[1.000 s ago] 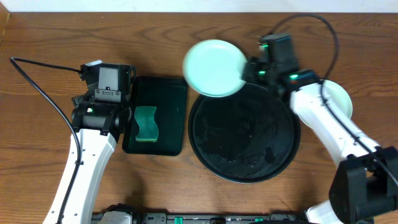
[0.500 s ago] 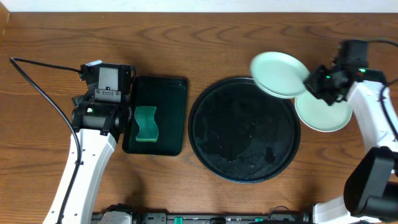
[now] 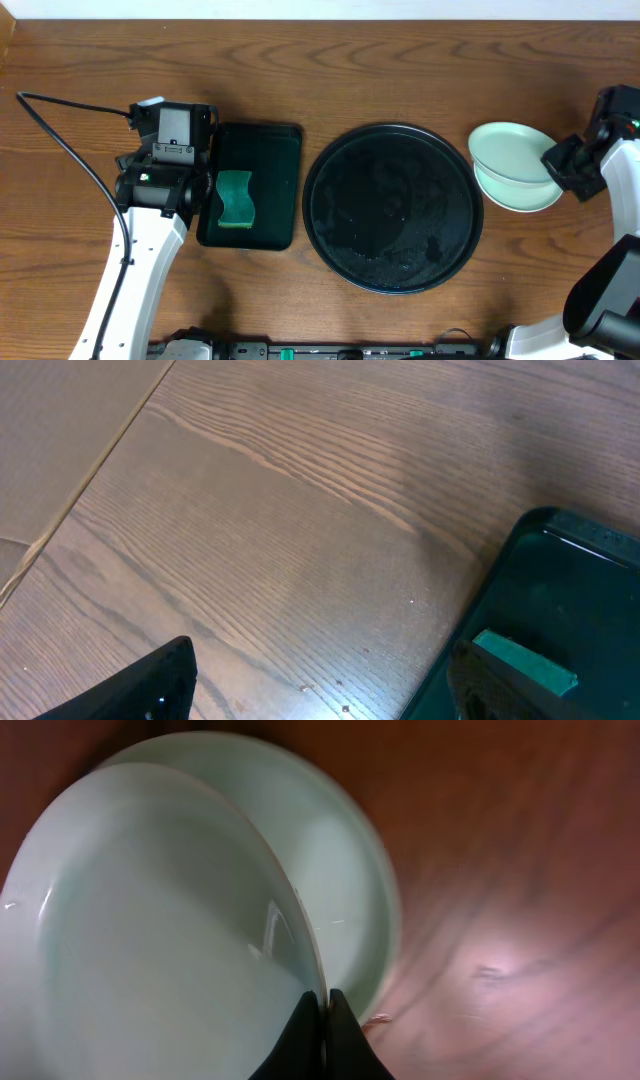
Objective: Clean dirty plates on tray and stack at the side
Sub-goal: 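Lower the plate onto the white plate and open the right gripper, then move the right gripper to the round black tray's left rim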
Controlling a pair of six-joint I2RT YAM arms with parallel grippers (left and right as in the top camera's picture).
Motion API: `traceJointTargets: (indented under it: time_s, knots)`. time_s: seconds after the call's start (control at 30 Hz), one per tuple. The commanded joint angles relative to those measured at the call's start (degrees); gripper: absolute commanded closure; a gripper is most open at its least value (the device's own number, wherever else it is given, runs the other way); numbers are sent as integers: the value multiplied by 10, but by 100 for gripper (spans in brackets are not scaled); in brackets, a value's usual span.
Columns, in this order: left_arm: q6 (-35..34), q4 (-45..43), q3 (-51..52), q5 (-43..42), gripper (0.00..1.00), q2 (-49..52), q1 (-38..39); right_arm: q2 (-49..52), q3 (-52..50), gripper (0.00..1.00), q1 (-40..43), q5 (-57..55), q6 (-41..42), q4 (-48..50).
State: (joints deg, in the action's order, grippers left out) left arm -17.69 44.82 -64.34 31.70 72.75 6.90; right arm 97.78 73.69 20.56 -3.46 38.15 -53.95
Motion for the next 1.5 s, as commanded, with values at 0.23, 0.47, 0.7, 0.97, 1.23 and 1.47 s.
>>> traceJointTargets:
  time_s: [0.23,0.47,0.7,0.97,1.23,1.47]
  knots:
    - [5,1,-11,11,19,-1,-1,-4,-17,99,8,-90,-56,-9]
    - [5,1,-11,11,20,-1,-1,-4,-66,99,8,-74,-56,54]
    - [5,1,-11,11,20,-1,-1,-4,-82,92,8,-65,-57,67]
    - [5,1,-11,11,20,-1,-1,-5,-68,50,7,13,-177,59]
    - [5,1,-11,11,20,-1,-1,-5,-12,46,-35,114,-237,-13]
    - [5,1,-11,11,20,-1,-1,-5,-9,55,-157,179,-256,8]
